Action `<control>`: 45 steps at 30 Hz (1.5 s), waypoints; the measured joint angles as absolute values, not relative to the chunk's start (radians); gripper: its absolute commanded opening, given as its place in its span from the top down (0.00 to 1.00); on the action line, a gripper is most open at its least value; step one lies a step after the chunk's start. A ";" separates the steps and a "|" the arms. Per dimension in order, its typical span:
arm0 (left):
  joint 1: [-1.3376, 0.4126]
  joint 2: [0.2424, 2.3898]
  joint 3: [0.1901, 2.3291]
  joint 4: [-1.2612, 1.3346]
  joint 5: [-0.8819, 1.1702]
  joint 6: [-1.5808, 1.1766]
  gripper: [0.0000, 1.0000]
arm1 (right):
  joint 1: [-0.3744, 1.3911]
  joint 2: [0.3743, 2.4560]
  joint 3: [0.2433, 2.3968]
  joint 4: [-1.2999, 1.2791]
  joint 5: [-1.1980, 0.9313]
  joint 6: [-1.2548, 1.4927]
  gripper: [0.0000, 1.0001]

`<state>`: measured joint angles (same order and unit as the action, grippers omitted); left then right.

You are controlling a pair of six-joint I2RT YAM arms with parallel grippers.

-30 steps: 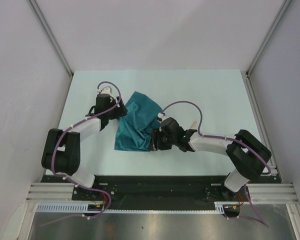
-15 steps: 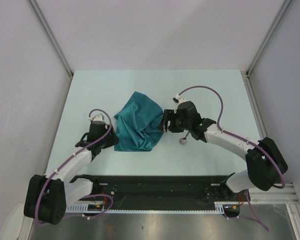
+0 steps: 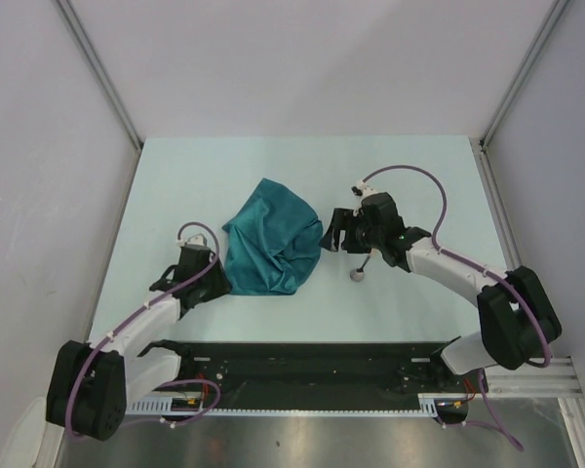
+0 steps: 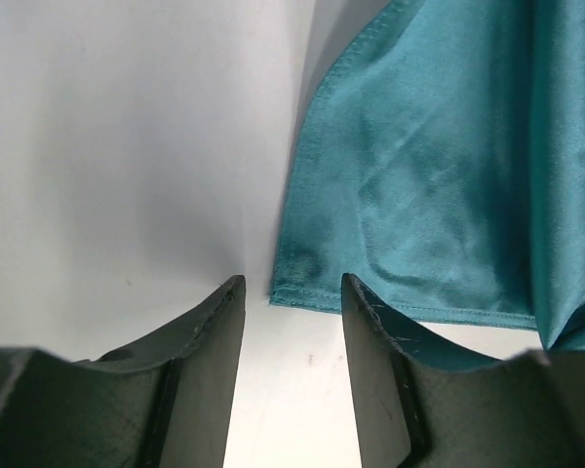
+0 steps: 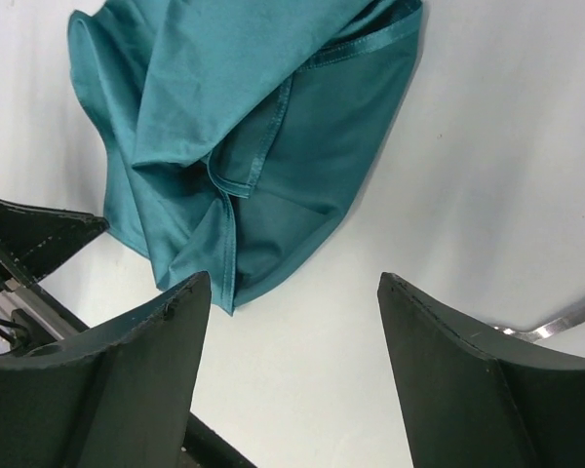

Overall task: Fold the napkin, place the utensils inside, and roll it up
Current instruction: Flatten the napkin out

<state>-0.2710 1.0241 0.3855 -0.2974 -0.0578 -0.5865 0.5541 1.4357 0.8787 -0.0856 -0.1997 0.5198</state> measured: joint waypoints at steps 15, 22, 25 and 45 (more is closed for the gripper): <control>-0.310 1.122 0.410 -0.220 -0.086 -0.593 0.84 | 0.572 1.618 1.000 -0.082 -0.217 0.482 0.25; -0.317 1.154 0.427 -0.216 -0.094 -0.593 1.00 | 0.656 1.757 1.129 -0.110 -0.181 0.433 0.27; -0.317 1.154 0.427 -0.216 -0.094 -0.593 1.00 | 0.688 1.797 1.160 -0.115 -0.180 0.419 0.30; -0.319 0.954 0.381 -0.369 -0.102 -0.604 1.00 | 0.759 2.015 1.333 -0.194 -0.165 0.338 0.86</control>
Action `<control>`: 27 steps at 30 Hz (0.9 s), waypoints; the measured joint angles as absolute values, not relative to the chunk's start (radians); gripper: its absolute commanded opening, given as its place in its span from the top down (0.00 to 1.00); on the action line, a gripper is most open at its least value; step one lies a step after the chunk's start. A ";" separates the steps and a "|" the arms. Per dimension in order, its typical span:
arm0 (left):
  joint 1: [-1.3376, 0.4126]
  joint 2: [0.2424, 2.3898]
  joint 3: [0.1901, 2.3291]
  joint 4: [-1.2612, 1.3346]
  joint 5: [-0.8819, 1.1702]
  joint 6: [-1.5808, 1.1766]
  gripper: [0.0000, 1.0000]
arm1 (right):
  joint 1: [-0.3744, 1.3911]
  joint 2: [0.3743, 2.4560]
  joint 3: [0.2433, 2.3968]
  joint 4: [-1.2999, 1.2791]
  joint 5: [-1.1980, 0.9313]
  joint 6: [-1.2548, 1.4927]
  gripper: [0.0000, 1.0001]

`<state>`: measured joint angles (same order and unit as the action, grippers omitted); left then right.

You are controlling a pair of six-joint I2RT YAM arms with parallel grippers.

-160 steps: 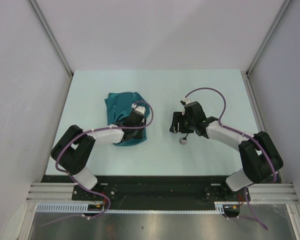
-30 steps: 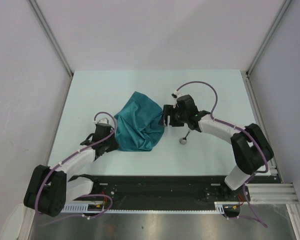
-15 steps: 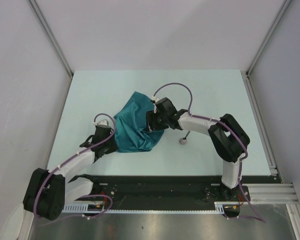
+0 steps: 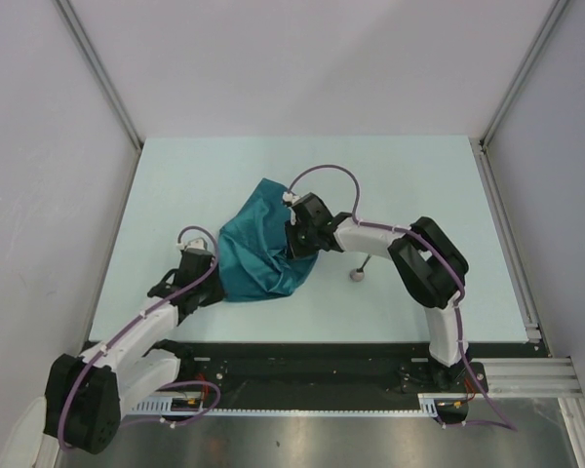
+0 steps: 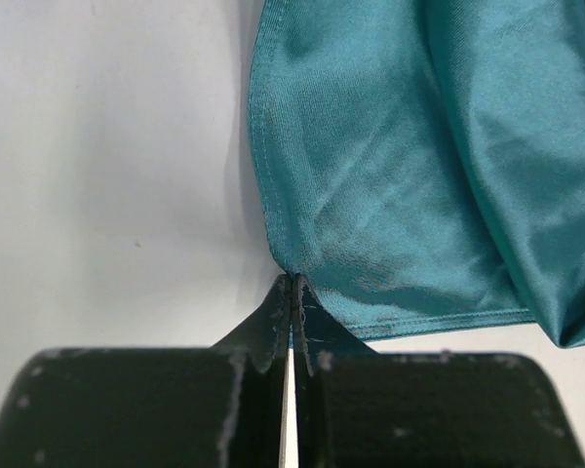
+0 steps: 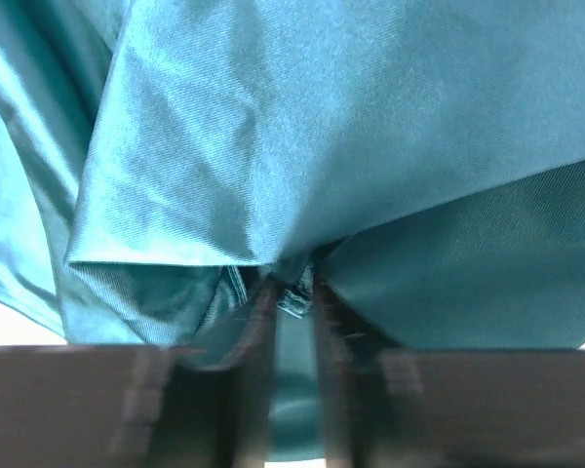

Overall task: Fold the napkin, place the utensils inside, and roll it up
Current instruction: Flatten the napkin out

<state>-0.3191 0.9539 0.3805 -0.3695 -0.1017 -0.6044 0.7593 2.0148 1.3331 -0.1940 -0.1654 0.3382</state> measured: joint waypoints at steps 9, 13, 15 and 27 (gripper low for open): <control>-0.264 0.862 0.430 -0.431 -0.070 -0.610 1.00 | 0.722 2.011 1.334 -0.200 -0.219 0.349 1.00; -0.195 0.832 0.497 -0.459 -0.049 -0.595 1.00 | 0.661 1.925 1.293 -0.212 -0.229 0.356 1.00; -0.167 0.823 0.537 -0.474 -0.047 -0.582 1.00 | 0.627 1.860 1.274 -0.220 -0.225 0.357 1.00; 0.088 0.839 0.708 -0.505 -0.039 -0.450 1.00 | 0.426 1.530 1.200 -0.362 -0.047 0.309 1.00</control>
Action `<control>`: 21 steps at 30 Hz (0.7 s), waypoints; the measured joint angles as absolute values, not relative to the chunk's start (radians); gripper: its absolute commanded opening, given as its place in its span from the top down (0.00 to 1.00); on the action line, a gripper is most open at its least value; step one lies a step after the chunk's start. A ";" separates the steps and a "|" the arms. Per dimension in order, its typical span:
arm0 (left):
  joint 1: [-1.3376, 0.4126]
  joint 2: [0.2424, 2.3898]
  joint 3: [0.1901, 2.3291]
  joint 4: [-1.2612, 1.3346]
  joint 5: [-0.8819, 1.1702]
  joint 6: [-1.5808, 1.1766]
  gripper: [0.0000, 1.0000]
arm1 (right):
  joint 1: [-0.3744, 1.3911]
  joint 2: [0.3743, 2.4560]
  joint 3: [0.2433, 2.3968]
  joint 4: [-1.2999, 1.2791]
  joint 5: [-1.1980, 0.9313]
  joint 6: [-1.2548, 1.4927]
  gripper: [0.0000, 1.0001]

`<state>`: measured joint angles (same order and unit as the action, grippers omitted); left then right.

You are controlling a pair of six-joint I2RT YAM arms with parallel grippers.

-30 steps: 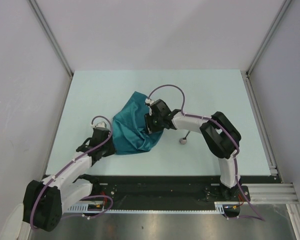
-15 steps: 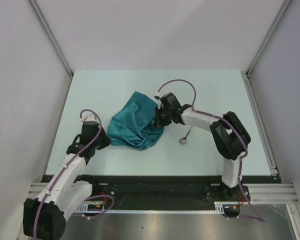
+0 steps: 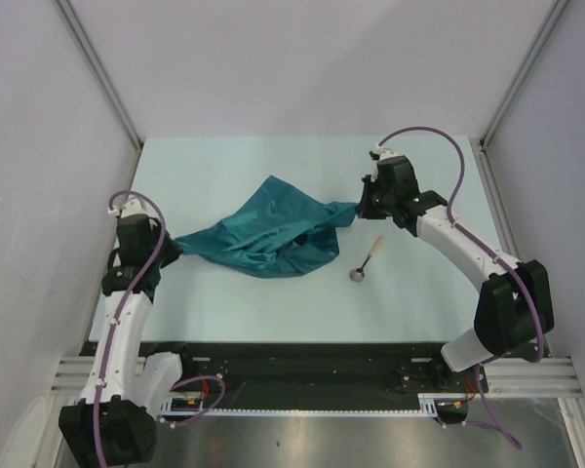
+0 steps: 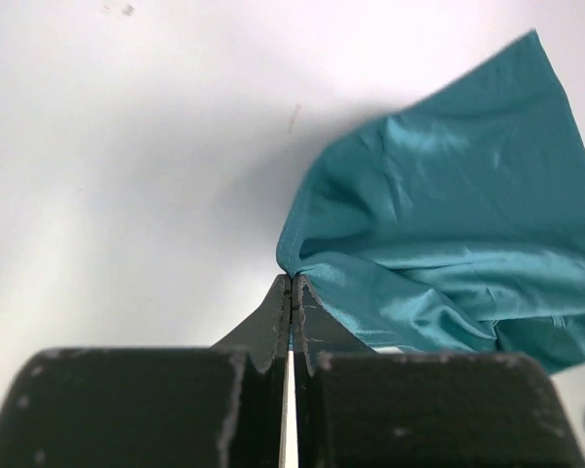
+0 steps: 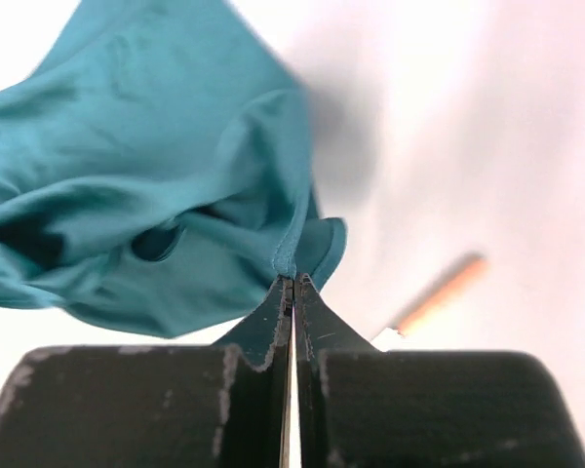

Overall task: Fold the napkin, place the utensils inside, and roll it up
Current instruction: Flatten the napkin out

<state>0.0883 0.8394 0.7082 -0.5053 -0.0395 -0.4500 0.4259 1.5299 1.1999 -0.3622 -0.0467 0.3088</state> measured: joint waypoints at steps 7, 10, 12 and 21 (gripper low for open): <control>0.198 0.883 0.768 -0.499 -0.002 -0.399 1.00 | 0.329 1.468 1.201 -0.434 0.020 0.275 1.00; 0.208 0.921 0.776 -0.477 0.028 -0.381 1.00 | 0.297 1.507 1.250 -0.453 0.022 0.260 1.00; 0.208 0.964 0.776 -0.472 0.057 -0.367 1.00 | 0.281 1.578 1.327 -0.453 0.023 0.251 0.85; 0.209 1.003 0.772 -0.465 0.097 -0.331 1.00 | 0.390 1.704 1.411 -0.447 0.007 0.266 0.30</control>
<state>0.2092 1.0027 0.7723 -0.4652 0.0971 -0.3309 0.3901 1.7039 1.4105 -0.4469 0.0074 0.2661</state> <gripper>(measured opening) 0.005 0.723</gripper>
